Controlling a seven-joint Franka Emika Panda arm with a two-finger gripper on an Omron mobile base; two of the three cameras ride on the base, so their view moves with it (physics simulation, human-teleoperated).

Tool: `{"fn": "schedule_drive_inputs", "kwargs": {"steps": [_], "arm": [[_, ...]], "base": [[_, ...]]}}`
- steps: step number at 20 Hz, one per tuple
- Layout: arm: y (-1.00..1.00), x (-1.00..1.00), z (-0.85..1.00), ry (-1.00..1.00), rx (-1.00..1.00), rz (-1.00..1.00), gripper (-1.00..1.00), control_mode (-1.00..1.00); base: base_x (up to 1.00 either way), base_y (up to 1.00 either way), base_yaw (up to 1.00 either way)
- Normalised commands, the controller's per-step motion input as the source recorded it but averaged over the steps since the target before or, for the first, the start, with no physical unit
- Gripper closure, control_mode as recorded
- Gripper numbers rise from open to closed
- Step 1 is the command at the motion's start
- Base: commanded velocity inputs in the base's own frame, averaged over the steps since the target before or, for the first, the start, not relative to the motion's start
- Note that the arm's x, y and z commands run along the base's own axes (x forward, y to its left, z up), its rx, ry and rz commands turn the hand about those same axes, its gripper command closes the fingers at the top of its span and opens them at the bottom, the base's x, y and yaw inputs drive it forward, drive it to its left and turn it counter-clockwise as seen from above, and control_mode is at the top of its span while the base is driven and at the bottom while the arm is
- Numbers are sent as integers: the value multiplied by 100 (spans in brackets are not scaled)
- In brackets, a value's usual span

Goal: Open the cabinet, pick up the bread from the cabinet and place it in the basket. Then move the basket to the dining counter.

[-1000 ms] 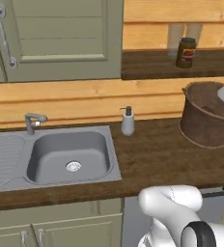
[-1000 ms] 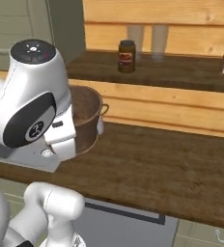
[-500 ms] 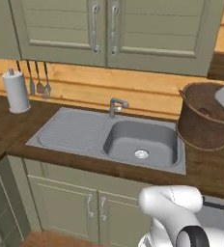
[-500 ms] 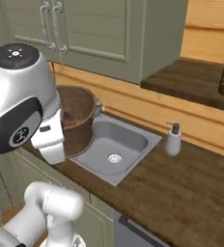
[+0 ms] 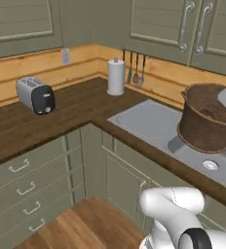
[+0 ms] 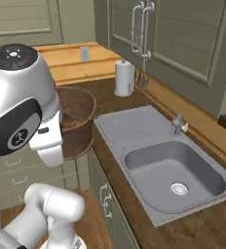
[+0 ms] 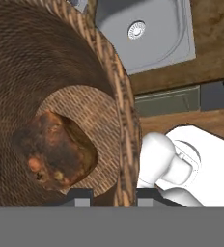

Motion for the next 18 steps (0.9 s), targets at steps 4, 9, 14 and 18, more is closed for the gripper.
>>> {"fn": "schedule_drive_inputs", "kwargs": {"steps": [4,9,14,18], "arm": [[0,0,0,0,0,0,100,100],[0,0,0,0,0,0,100,100],[0,0,0,0,0,0,100,100],[0,0,0,0,0,0,100,100]], "base": [[0,18,88],[0,12,92],[0,1,97],[0,0,97]]}}
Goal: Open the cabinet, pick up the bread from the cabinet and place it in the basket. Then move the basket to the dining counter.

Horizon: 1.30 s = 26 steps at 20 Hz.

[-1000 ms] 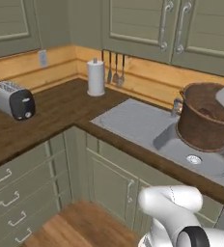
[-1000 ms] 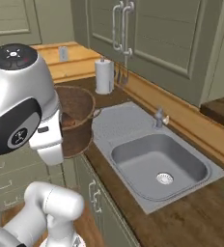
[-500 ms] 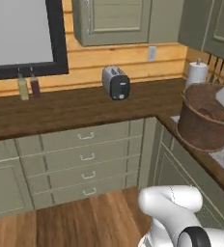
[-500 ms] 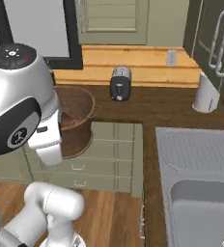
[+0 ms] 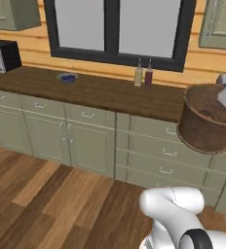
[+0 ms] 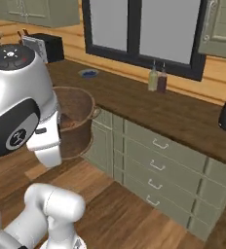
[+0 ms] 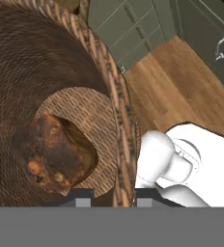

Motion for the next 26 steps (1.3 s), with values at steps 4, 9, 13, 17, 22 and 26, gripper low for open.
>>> {"fn": "schedule_drive_inputs", "kwargs": {"steps": [4,9,13,17,22,26], "arm": [[0,0,0,0,0,0,100,100],[0,0,0,0,0,0,100,100],[0,0,0,0,0,0,100,100],[0,0,0,0,0,0,100,100],[0,0,0,0,0,0,100,100],[0,0,0,0,0,0,100,100]], "base": [[0,0,99],[0,0,100],[0,0,100],[0,0,100],[0,0,100],[26,0,99]]}}
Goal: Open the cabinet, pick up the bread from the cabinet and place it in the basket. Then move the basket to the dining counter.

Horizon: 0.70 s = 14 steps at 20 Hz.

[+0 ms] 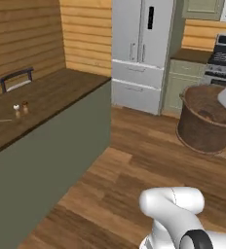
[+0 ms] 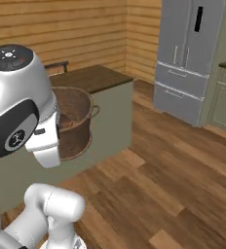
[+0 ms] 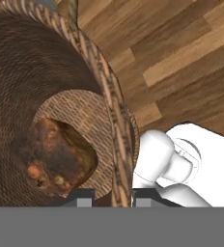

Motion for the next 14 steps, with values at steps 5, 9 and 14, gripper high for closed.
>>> {"fn": "schedule_drive_inputs", "kwargs": {"steps": [5,9,14], "arm": [[0,0,0,0,0,0,100,100],[0,0,0,0,0,0,100,100],[0,0,0,0,0,0,100,100]], "base": [[90,-36,77],[100,-85,57],[100,-73,59]]}}
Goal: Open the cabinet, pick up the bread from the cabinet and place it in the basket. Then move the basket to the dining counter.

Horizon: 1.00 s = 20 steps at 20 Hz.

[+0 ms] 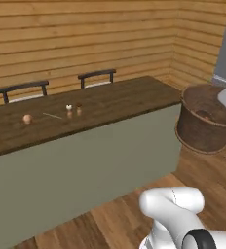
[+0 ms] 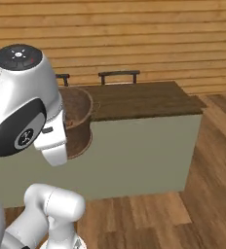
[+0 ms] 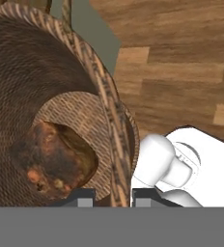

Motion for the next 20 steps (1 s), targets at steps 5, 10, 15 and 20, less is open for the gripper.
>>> {"fn": "schedule_drive_inputs", "kwargs": {"steps": [5,10,15,20], "arm": [[0,0,0,0,0,0,100,100],[0,0,0,0,0,0,100,100],[0,0,0,0,0,0,100,100],[0,0,0,0,0,0,100,100]], "base": [[100,-80,48],[100,-71,38],[100,-23,27],[95,1,12]]}}
